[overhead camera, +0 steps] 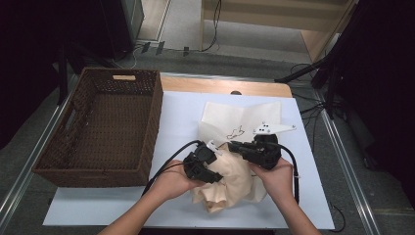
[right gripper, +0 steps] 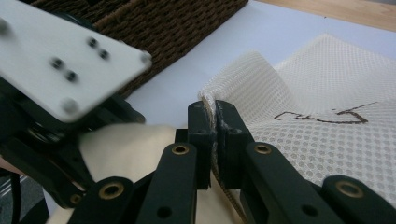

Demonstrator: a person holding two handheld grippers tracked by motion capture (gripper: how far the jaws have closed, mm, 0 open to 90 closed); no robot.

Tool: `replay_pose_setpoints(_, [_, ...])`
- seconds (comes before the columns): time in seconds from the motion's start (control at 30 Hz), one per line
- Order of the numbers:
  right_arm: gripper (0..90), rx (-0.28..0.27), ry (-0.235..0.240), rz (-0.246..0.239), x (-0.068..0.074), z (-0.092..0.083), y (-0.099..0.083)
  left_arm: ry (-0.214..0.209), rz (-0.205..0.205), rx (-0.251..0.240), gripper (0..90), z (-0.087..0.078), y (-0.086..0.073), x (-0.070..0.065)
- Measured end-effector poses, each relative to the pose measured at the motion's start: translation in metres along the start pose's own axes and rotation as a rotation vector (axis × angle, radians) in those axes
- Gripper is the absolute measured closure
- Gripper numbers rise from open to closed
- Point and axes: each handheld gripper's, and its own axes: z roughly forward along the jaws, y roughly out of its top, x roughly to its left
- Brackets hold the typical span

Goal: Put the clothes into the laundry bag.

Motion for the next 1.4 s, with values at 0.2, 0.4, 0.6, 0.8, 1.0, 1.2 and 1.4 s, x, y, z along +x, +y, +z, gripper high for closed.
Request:
replay_pose_setpoints(0.2, [86.5, -0.023, 0.019, -0.022, 0.007, -0.008, 0.005, -0.022, -0.086, 0.0, 65.4, 0.0, 0.001, 0.012])
replay_pose_setpoints(0.4, [86.5, -0.014, 0.004, -0.055, 0.008, -0.009, 0.0, -0.028, -0.173, -0.061, 65.5, -0.023, 0.001, 0.022])
replay_pose_setpoints(0.6, [86.4, -0.012, 0.002, -0.056, 0.011, -0.006, 0.0, 0.021, -0.16, -0.054, 65.3, -0.021, 0.001, 0.021])
replay_pose_setpoints(0.8, [86.5, -0.014, 0.027, -0.051, 0.019, -0.007, 0.003, 0.048, -0.166, -0.043, 63.5, -0.002, 0.004, 0.023])
replay_pose_setpoints(1.0, [86.4, -0.002, 0.007, -0.065, 0.015, -0.004, -0.001, 0.05, -0.181, -0.055, 58.3, 0.009, 0.0, 0.03])
replay_pose_setpoints(1.2, [86.3, 0.031, -0.009, -0.055, 0.006, 0.002, -0.009, -0.048, -0.191, -0.086, 42.8, 0.004, -0.006, 0.042])
replay_pose_setpoints(1.4, [86.3, 0.064, -0.019, -0.065, 0.004, 0.01, -0.013, -0.026, -0.129, -0.108, 33.3, -0.008, -0.005, 0.038])
